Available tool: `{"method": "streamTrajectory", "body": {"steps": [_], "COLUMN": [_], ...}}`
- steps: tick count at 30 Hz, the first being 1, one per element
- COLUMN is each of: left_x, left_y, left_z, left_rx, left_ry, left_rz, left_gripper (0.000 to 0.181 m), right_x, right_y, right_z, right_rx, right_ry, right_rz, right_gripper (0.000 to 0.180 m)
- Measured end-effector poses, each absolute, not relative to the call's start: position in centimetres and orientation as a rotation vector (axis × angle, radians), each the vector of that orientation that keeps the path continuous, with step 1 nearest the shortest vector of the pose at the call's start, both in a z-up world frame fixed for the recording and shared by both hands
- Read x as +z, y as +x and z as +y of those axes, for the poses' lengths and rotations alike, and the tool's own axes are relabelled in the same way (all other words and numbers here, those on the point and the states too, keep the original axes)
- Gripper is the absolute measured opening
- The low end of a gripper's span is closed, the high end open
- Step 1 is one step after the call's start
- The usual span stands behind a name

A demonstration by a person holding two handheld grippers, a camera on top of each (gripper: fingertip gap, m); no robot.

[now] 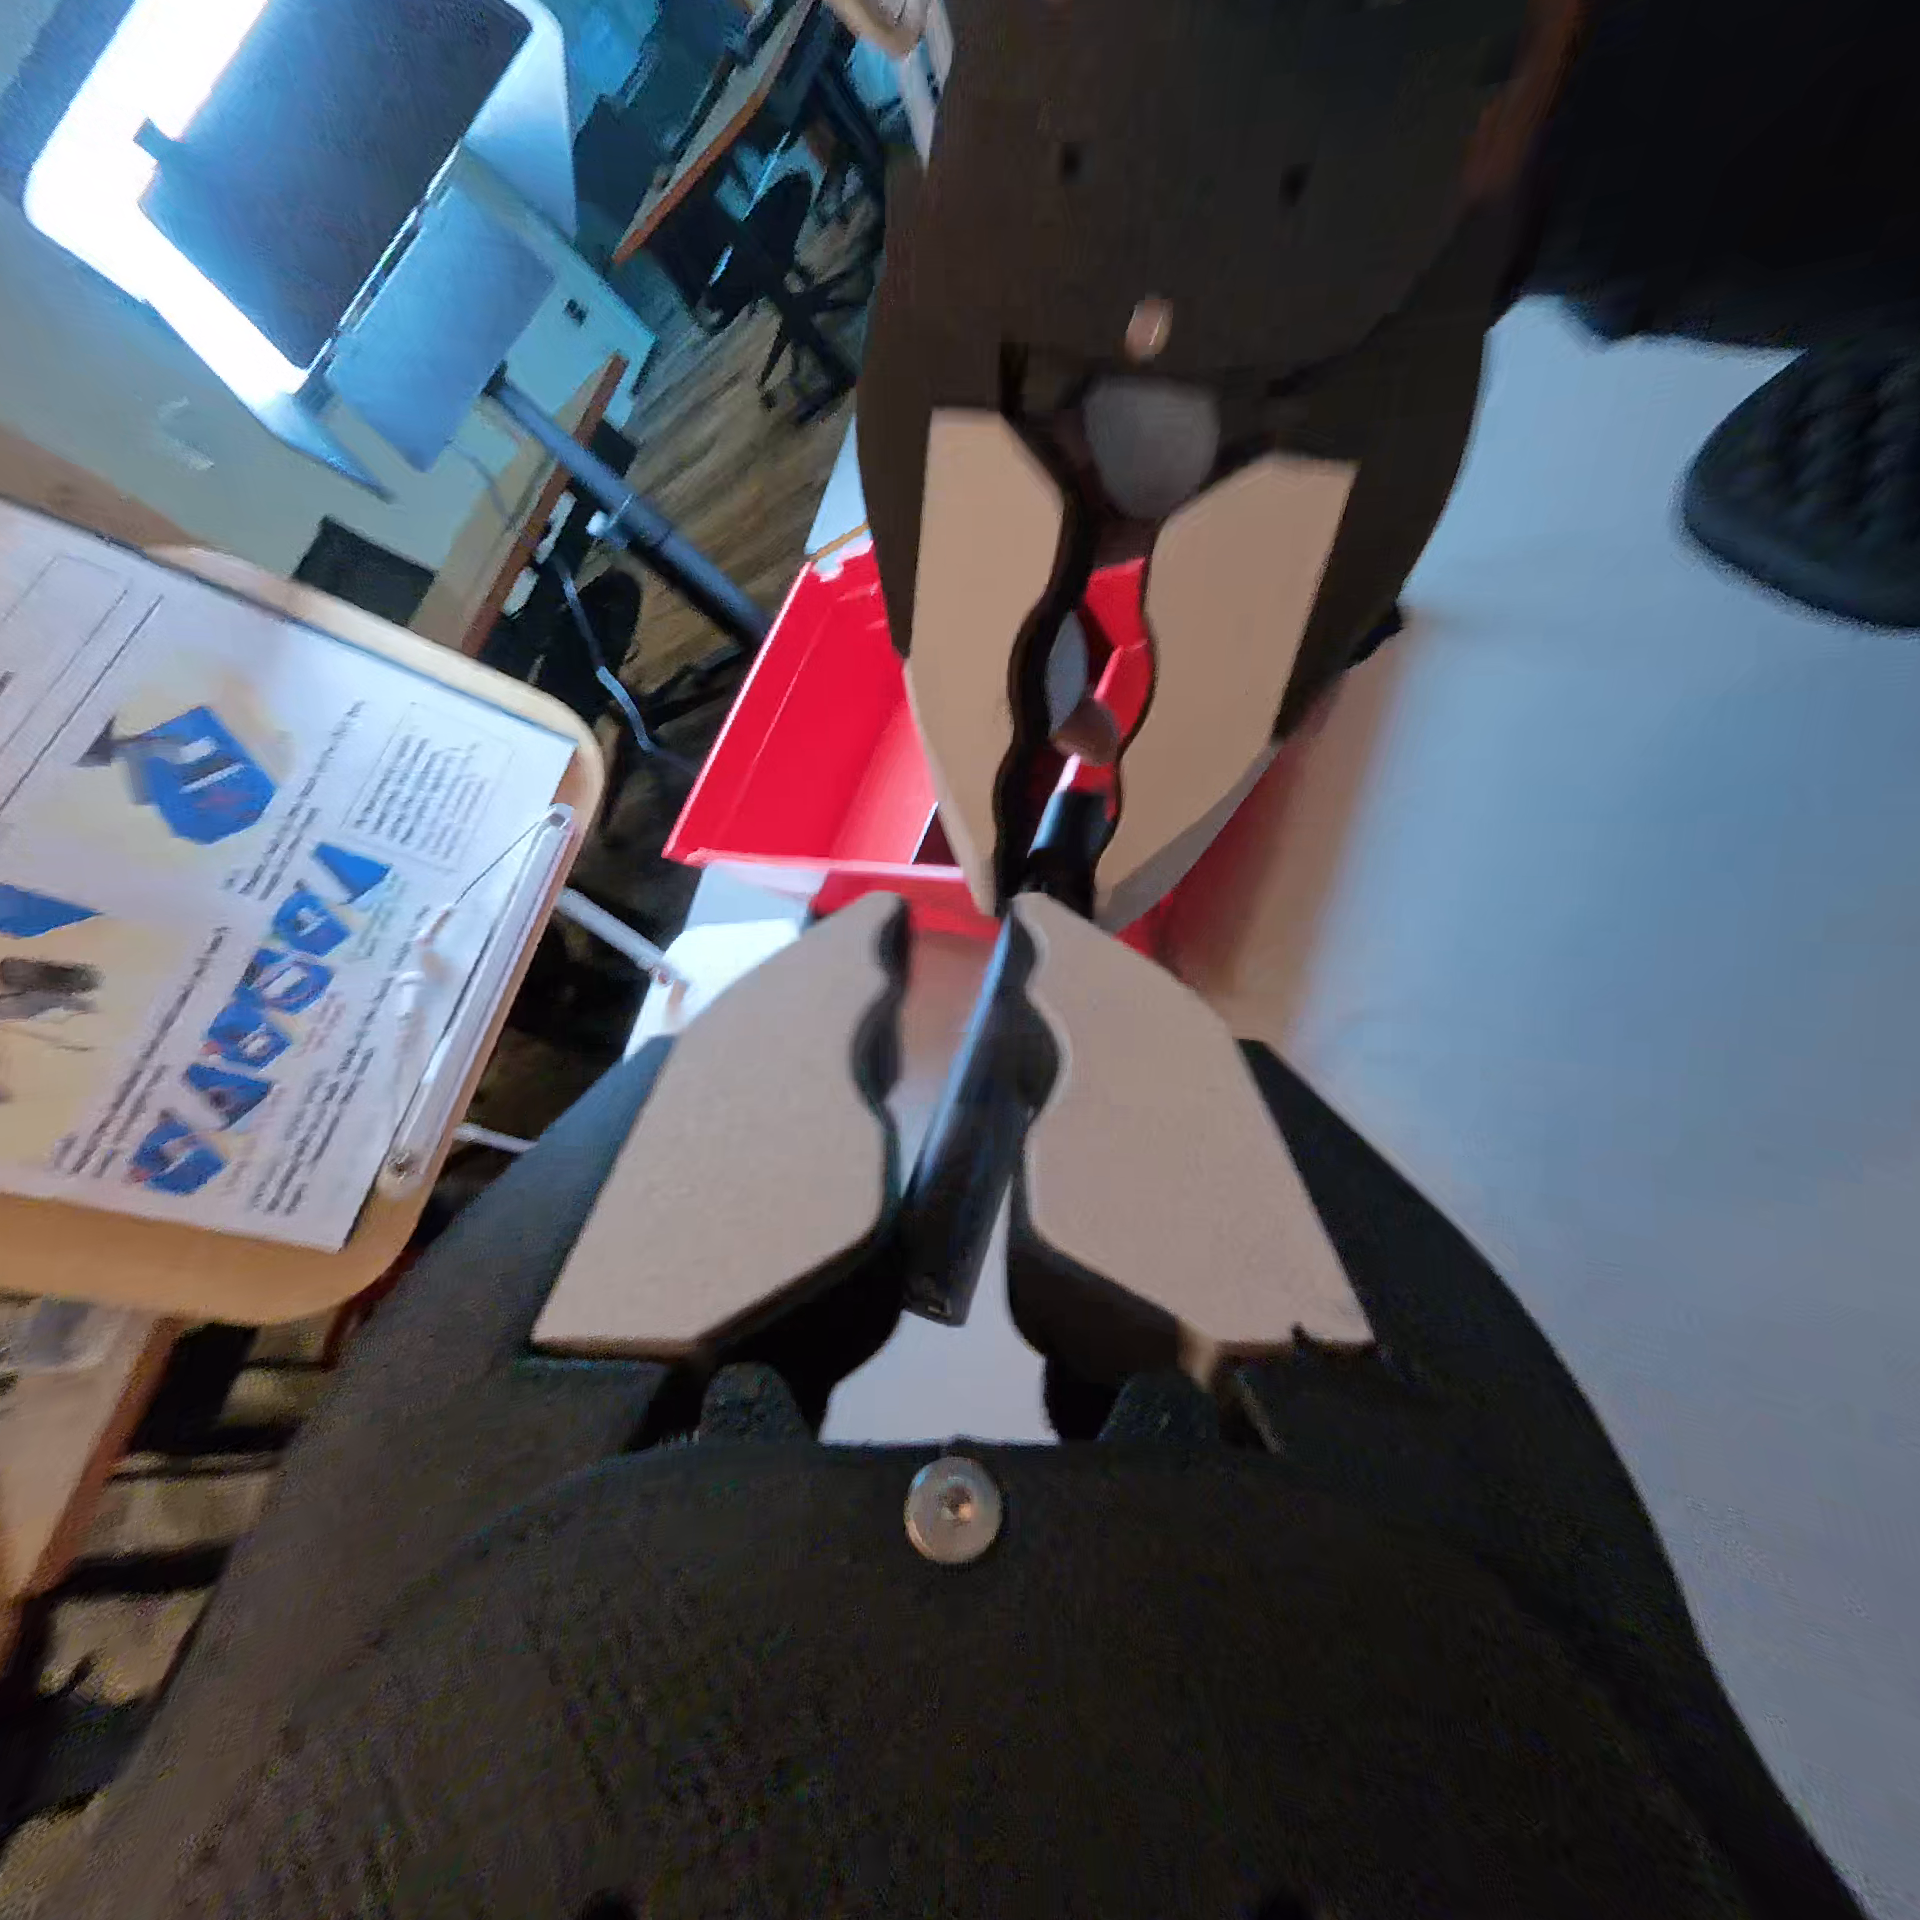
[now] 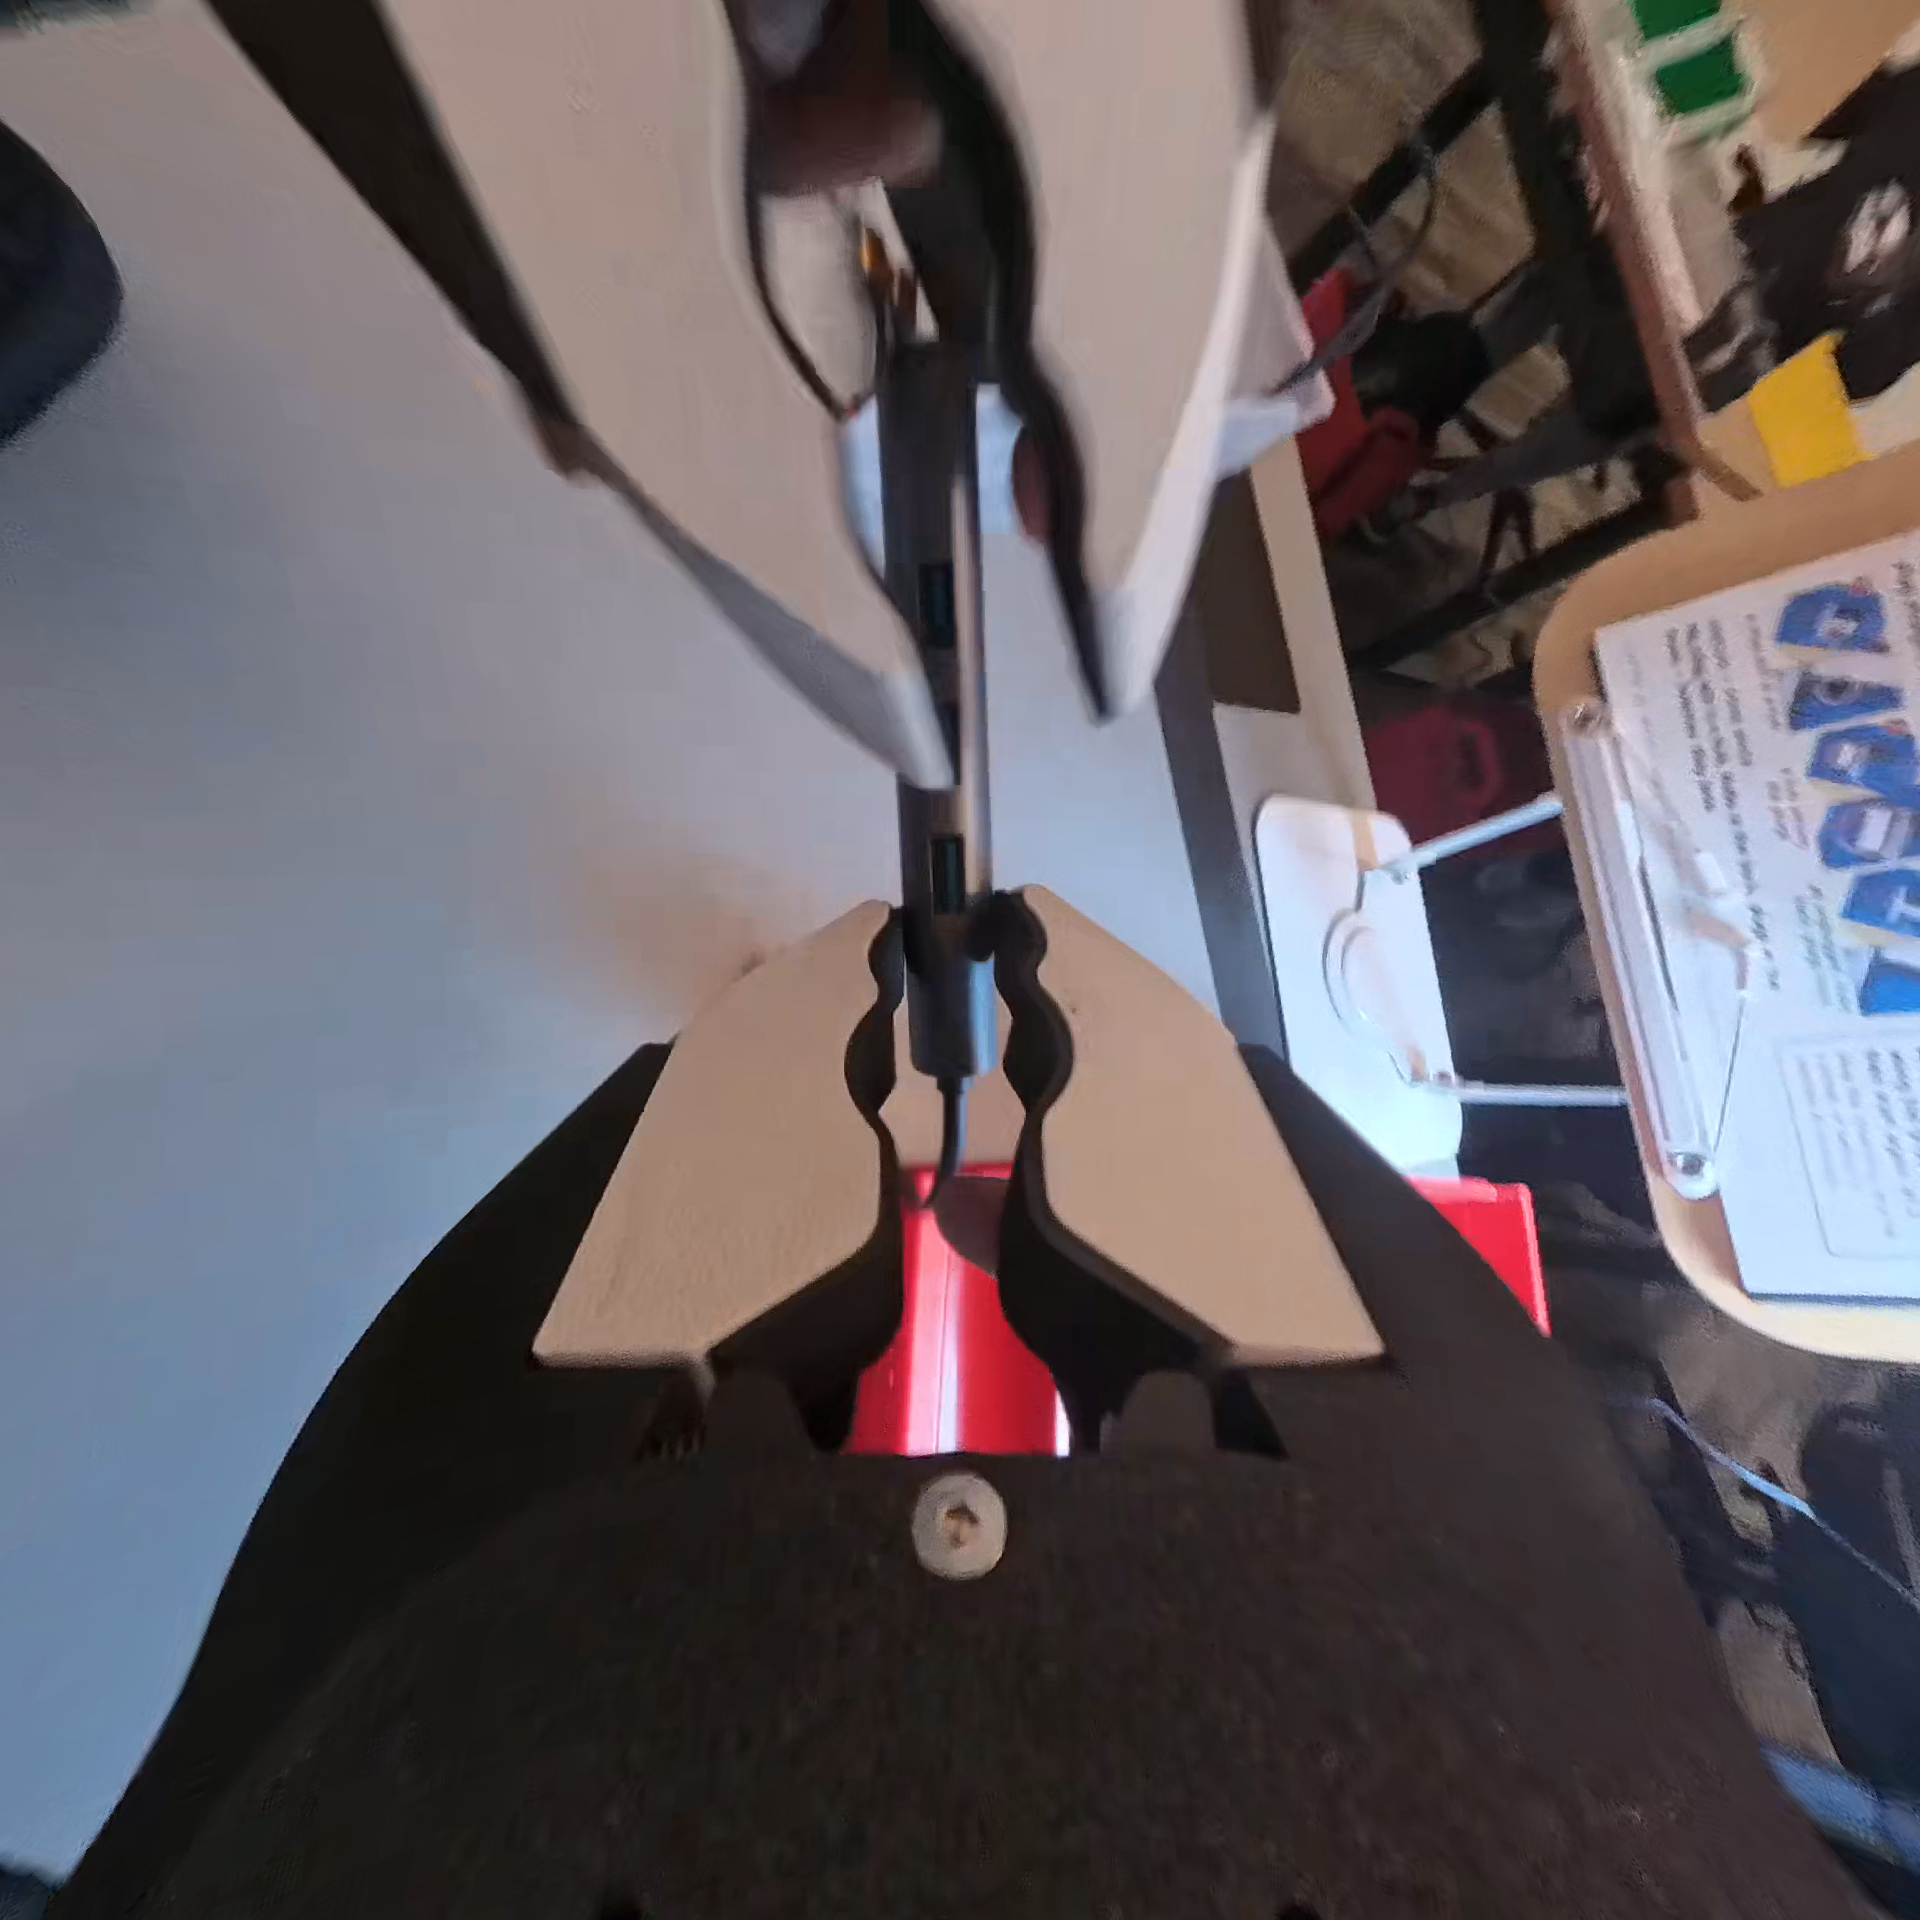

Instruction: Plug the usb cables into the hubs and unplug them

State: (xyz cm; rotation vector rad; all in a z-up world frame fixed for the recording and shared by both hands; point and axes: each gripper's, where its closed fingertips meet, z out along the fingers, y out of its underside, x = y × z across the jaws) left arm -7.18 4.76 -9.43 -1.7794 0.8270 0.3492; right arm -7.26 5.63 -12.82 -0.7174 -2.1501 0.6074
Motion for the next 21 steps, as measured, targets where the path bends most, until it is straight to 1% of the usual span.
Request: {"method": "streamTrajectory", "body": {"steps": [1, 4, 5, 8, 11, 12, 14, 15, 17, 18, 19, 20, 21], "left_x": [-10.0, -11.3, -11.5, -12.9, -15.2, -15.9, -16.4, -16.5, -15.8, -15.2, -14.6, -13.7, -12.8], "left_y": [-8.0, -7.3, -7.5, -7.4, -7.2, -7.4, -7.8, -8.1, -8.8, -9.4, -10.0, -10.7, -11.3], "left_z": [4.9, 4.0, 3.8, 3.6, 3.4, 3.5, 4.1, 4.5, 5.2, 5.4, 5.4, 5.3, 5.2], "left_rx": [0.387, 0.192, 0.174, 0.152, 0.2, 0.232, 0.333, 0.367, 0.421, 0.427, 0.411, 0.378, 0.335], "left_ry": [-1.793, -1.766, -1.771, -1.845, -1.959, -1.988, -1.983, -1.986, -1.946, -1.928, -1.906, -1.871, -1.824], "left_rz": [0.814, 0.829, 0.82, 0.858, 0.937, 0.956, 0.979, 0.965, 0.92, 0.875, 0.817, 0.76, 0.697], "left_gripper": [0.002, 0.0, 0.004, 0.028, 0.037, 0.035, 0.017, 0.017, 0.016, 0.016, 0.016, 0.016, 0.016], "right_x": [-12.4, -13.1, -13.4, -14.5, -15.3, -15.4, -15.6, -15.5, -14.3, -12.8, -10.6, -7.9, -5.6], "right_y": [-7.3, -6.5, -6.4, -6.1, -6.1, -6.1, -6.1, -6.2, -6.6, -6.9, -7.0, -6.8, -6.1], "right_z": [5.1, 5.0, 5.1, 5.1, 5.4, 5.4, 5.5, 5.7, 6.4, 6.8, 7.3, 7.7, 7.9], "right_rx": [0.672, 0.709, 0.706, 0.651, 0.57, 0.552, 0.51, 0.477, 0.47, 0.504, 0.563, 0.64, 0.739], "right_ry": [-0.704, -0.663, -0.661, -0.653, -0.639, -0.633, -0.623, -0.614, -0.605, -0.61, -0.615, -0.612, -0.608], "right_rz": [-2.131, -2.158, -2.163, -2.213, -2.23, -2.234, -2.236, -2.218, -2.132, -2.046, -1.929, -1.8, -1.707], "right_gripper": [0.016, 0.016, 0.016, 0.016, 0.016, 0.017, 0.016, 0.016, 0.017, 0.021, 0.023, 0.031, 0.032]}}
